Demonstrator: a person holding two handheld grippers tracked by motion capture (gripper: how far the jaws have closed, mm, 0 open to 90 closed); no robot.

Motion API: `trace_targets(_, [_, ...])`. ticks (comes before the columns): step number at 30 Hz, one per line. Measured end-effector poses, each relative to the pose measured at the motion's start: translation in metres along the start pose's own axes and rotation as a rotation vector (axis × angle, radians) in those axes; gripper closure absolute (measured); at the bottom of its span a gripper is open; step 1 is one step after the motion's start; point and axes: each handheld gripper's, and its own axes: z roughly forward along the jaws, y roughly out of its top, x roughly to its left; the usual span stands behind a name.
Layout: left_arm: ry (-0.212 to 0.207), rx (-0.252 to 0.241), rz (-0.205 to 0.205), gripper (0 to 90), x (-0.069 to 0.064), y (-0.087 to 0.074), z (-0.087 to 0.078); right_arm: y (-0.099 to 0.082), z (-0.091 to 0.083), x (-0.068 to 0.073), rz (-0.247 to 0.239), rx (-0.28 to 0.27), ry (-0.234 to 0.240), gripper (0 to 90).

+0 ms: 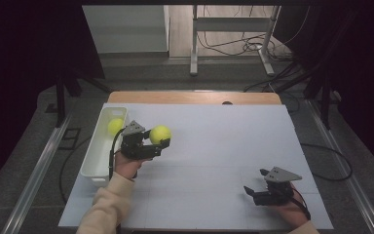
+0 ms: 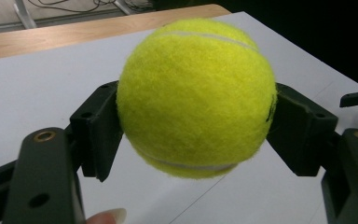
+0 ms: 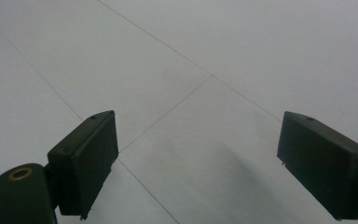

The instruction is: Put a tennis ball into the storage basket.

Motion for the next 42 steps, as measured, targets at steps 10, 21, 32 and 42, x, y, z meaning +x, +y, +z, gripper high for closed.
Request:
trace_targets(10, [0.029, -0.015, -0.001, 25.8, 0.005, 0.001, -0.011, 0.0, 0.0, 0.0, 0.001, -0.001, 0.0, 12.8])
trace_targets(21, [0.062, -0.042, -0.012, 25.8, 0.012, 0.001, -0.026, 0.0, 0.0, 0.0, 0.0, 0.0, -0.002, 12.8])
trace_targets(32, [0.117, -0.061, -0.033, 25.7, 0.026, -0.002, -0.044, 0.0, 0.0, 0.001, -0.002, 0.001, -0.006, 12.8])
trace_targets(42, [0.175, -0.07, -0.051, 25.8, 0.039, -0.008, -0.06, 0.0, 0.0, 0.001, -0.001, 0.003, -0.007, 12.8])
